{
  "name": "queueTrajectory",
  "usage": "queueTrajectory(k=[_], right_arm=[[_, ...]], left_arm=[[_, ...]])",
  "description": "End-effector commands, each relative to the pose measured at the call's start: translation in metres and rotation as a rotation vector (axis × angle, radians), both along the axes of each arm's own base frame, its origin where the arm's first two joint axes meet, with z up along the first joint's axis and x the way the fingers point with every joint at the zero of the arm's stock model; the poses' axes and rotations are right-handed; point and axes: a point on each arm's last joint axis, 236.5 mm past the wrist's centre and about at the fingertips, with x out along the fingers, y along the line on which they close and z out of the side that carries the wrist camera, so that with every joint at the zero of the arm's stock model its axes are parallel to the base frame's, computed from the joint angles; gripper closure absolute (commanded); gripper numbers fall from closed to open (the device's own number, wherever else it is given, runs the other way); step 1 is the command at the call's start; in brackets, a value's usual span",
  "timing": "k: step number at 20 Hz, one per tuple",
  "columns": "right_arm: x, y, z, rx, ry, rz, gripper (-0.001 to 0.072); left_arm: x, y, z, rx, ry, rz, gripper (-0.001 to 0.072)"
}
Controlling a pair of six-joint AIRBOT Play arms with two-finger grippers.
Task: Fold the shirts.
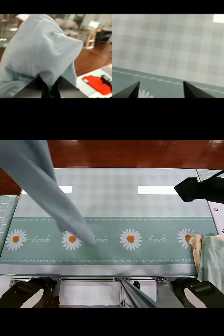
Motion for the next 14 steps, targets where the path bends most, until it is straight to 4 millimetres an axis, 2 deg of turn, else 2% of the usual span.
queueTrajectory(k=[1,4,7,10,12,14], right_arm=[[-0.008,0.000,0.007,0.007,-0.014,0.003,0.0091],[-0.008,0.000,0.007,0.006,-0.014,0.002,0.0091],[-0.008,0.000,0.007,0.006,-0.012,0.002,0.0091],[-0.008,0.000,0.006,0.005,-0.008,0.003,0.0090],[-0.009,0.000,0.005,0.008,-0.002,0.000,0.0090],[-0.010,0.000,-0.004,0.016,0.022,-0.010,0.0091]], left_arm=[[-0.008,-0.051,0.017,-0.067,-0.049,-0.143,0.0674],[0.007,-0.117,-0.037,-0.029,0.073,-0.265,0.0673],[0.017,-0.159,-0.114,0.034,0.215,-0.312,0.0673],[0.020,-0.169,-0.210,0.114,0.408,-0.312,0.0673],[0.019,-0.162,-0.282,0.188,0.541,-0.292,0.0673],[0.009,-0.147,-0.367,0.290,0.716,-0.279,0.0672]])
